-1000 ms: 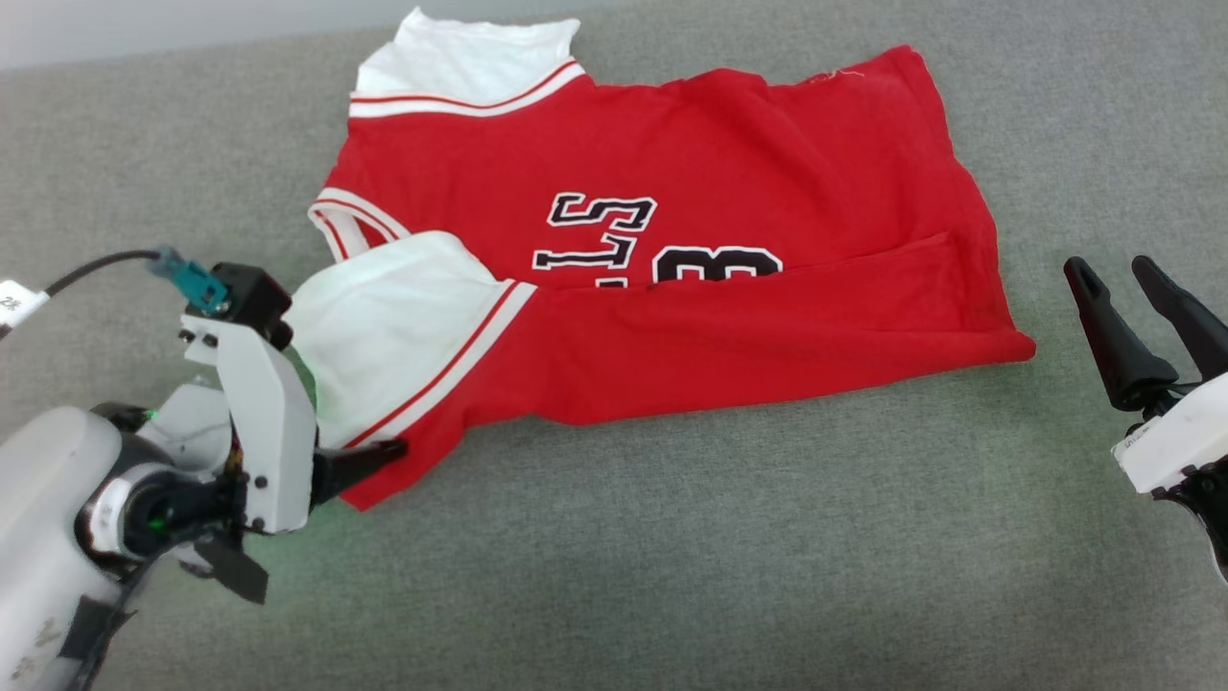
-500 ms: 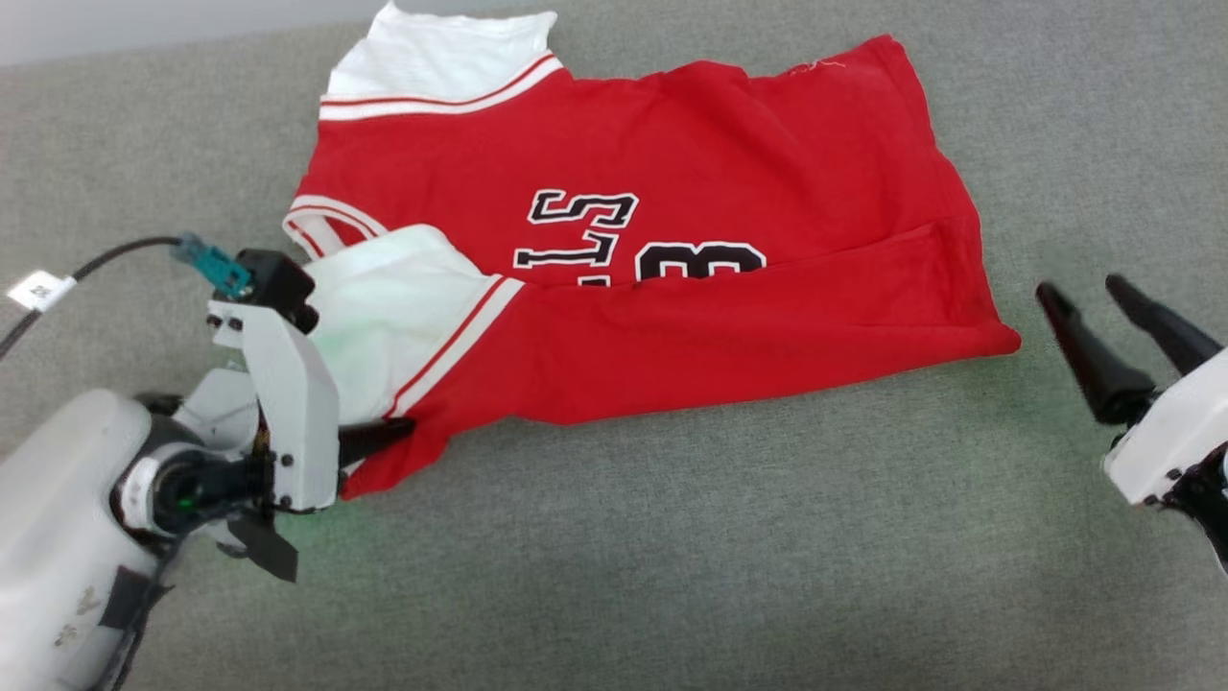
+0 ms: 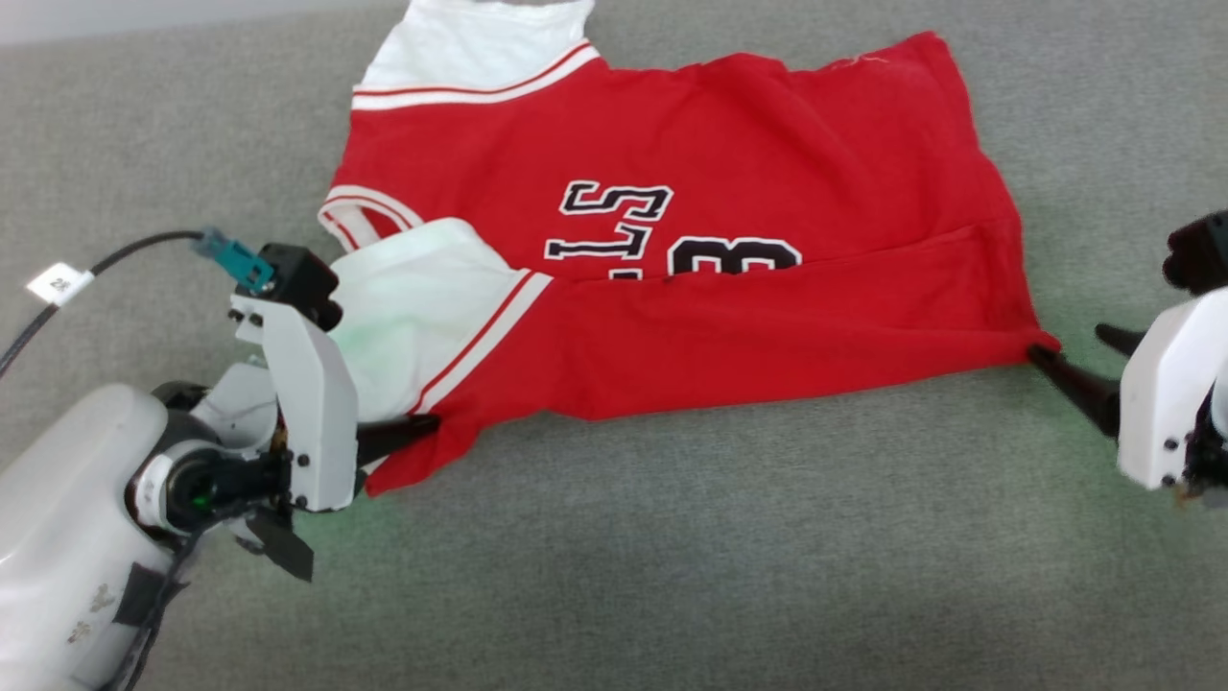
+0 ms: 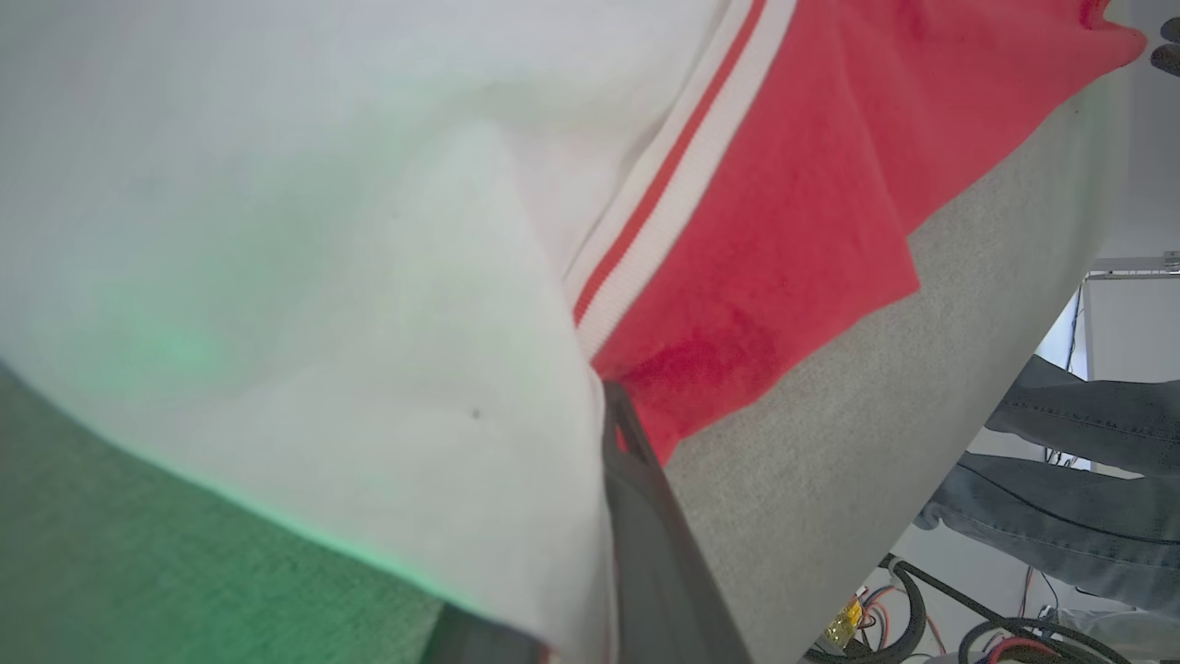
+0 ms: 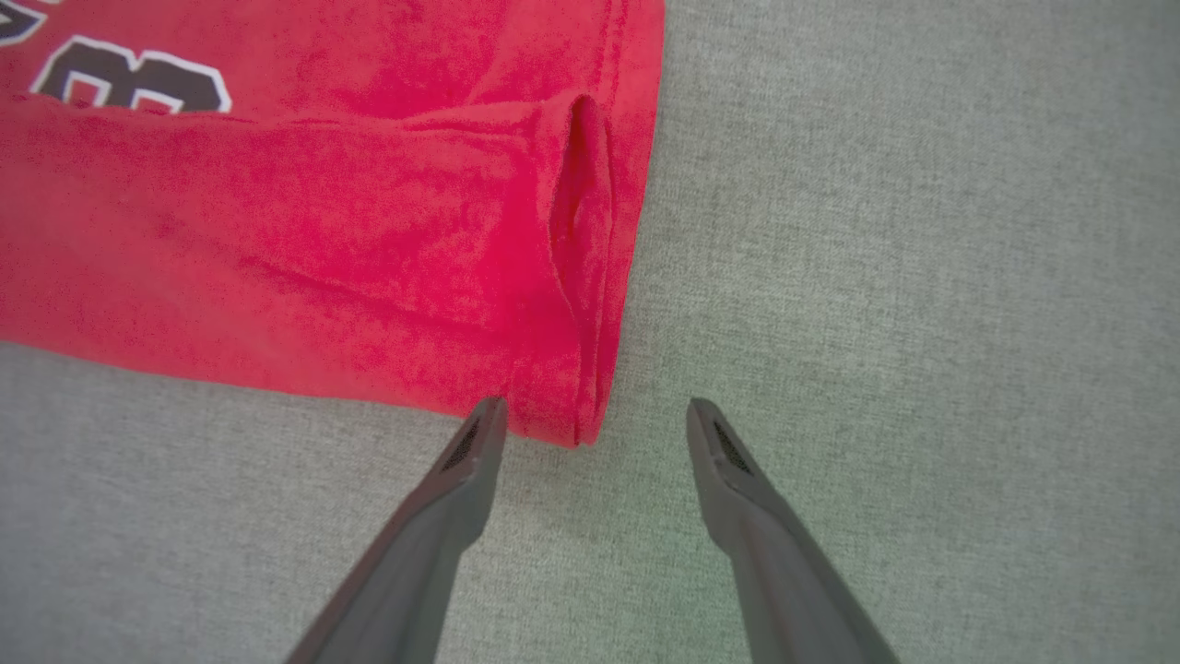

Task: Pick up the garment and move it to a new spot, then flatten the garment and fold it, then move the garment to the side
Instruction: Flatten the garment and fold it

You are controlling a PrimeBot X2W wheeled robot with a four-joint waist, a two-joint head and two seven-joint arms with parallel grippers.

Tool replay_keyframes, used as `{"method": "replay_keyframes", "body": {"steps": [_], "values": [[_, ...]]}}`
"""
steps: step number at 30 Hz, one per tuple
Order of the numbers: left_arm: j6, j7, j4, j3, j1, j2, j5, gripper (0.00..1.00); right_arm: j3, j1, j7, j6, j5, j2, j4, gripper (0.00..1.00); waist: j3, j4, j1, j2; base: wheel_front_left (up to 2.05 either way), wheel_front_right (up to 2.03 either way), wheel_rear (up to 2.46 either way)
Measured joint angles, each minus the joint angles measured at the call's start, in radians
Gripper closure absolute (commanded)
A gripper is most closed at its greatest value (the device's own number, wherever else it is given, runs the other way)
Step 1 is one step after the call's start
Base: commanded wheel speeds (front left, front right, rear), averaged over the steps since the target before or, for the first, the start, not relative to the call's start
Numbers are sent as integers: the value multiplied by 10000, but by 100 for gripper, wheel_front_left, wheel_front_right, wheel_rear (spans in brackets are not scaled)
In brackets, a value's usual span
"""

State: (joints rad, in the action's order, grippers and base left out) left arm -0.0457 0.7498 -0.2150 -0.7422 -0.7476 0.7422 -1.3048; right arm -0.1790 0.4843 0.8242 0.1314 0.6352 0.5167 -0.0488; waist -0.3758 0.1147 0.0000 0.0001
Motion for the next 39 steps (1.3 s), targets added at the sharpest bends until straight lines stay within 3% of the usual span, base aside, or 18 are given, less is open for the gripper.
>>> {"method": "replay_keyframes", "body": {"steps": [12,13,14,15,25,39], "values": [[-75,-67,410,38,-178,-82,40,100,-393,1239,823,2,-293,-376,-1657,0,-518,-441,0,0,0,0,0],[-79,-77,416,38,-204,-107,40,100,-466,1313,828,2,-291,-341,-1720,13,-547,-480,0,0,0,0,0],[-82,-79,422,40,-218,-132,40,100,-523,1363,802,0,-290,-316,-1770,60,-572,-517,1,0,0,0,0],[-88,-82,422,38,-239,-155,40,100,-577,1414,759,0,-278,-288,-1812,100,-595,-549,0,0,0,0,0],[-263,-378,439,217,5,-125,-217,100,-826,1406,466,0,48,-163,-2040,100,-464,-598,0,0,0,0,0],[-491,-696,2437,454,1931,1126,-984,100,-571,-324,412,2,665,529,-1122,100,184,-607,0,0,0,0,0]]}}
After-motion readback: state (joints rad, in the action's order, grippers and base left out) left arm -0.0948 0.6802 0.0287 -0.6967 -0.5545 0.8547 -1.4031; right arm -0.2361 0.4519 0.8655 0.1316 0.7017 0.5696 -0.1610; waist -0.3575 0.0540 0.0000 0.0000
